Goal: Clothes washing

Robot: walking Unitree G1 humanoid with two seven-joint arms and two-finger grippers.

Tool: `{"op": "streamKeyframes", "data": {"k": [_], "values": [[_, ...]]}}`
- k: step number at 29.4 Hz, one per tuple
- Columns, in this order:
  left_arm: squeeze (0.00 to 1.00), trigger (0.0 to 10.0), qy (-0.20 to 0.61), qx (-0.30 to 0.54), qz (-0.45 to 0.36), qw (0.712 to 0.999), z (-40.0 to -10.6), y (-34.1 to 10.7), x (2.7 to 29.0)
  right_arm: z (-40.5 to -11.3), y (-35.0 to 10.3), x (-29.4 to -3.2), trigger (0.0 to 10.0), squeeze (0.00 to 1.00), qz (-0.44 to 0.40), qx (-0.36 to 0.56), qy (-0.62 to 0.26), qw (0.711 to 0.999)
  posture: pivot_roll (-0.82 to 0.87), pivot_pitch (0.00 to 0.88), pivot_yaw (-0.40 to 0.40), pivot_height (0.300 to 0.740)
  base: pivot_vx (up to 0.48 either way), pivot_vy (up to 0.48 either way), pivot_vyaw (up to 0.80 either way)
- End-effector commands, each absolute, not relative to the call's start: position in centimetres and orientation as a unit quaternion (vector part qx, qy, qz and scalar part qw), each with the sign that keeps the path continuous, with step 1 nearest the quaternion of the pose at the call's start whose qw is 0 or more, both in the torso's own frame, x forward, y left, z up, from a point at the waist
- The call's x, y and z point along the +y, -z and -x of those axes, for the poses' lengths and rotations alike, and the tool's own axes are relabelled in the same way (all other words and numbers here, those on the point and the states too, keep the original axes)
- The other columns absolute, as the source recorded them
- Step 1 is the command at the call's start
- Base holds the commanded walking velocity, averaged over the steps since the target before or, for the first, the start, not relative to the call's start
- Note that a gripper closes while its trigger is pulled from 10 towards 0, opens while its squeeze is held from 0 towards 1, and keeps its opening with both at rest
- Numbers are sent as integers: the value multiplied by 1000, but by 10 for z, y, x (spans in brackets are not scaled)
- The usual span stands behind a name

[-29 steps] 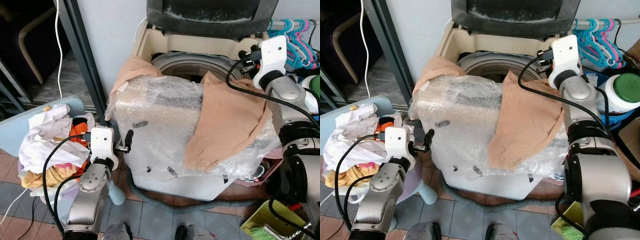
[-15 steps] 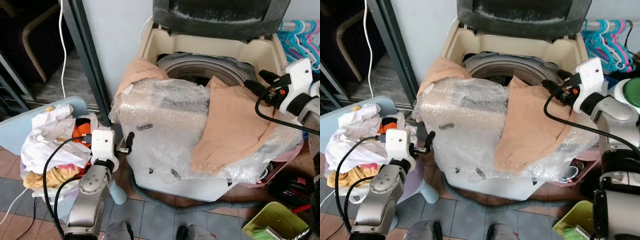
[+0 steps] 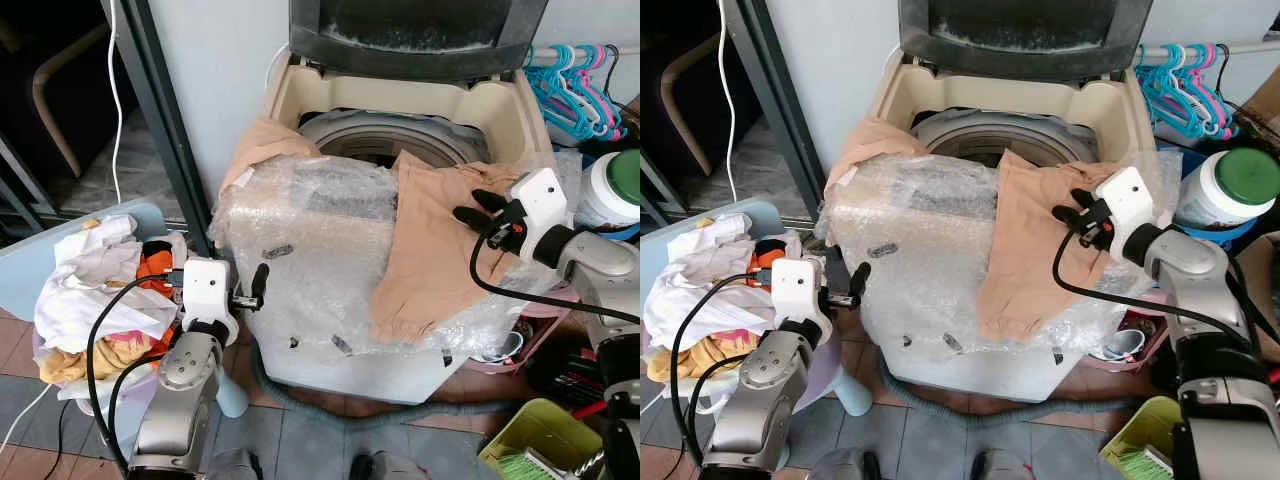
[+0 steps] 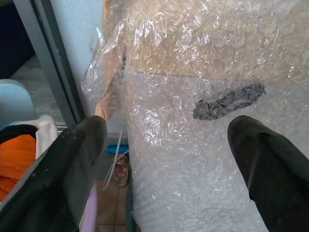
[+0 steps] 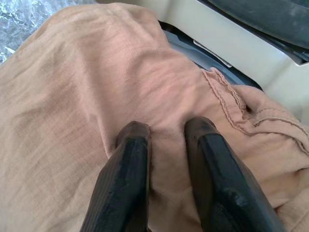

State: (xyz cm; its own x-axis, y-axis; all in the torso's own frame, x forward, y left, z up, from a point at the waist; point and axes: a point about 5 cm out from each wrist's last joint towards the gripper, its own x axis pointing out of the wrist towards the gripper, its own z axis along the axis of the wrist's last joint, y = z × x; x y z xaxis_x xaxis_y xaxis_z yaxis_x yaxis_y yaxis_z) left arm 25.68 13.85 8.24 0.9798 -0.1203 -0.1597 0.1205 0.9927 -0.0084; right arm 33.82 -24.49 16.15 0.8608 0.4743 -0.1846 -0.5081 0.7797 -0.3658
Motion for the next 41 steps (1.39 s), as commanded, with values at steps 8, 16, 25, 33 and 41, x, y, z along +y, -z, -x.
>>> {"op": "streamKeyframes", "data": {"k": [8,16,25,33,41], "values": [[0,10000,55,83,-2,995,-257,-81,136,-356,-177,-234,0,0,218,7,-225,950,-48,26,-20,740,0,0,0],[0,10000,55,83,3,995,-257,-80,135,-370,-192,-229,0,0,229,-23,-191,954,-54,22,-23,740,0,0,0],[0,10000,58,82,1,995,-260,-80,134,-395,-256,-184,0,0,249,-161,-157,942,-59,14,-21,740,0,0,0],[0,10000,58,76,-3,995,-263,-82,133,-401,-322,-131,10000,0,271,-302,-117,906,-54,8,-24,740,0,0,0],[0,10000,45,73,2,996,-263,-82,135,-407,-280,-154,10000,1000,287,-222,-96,927,-56,12,-32,740,0,0,0]]}}
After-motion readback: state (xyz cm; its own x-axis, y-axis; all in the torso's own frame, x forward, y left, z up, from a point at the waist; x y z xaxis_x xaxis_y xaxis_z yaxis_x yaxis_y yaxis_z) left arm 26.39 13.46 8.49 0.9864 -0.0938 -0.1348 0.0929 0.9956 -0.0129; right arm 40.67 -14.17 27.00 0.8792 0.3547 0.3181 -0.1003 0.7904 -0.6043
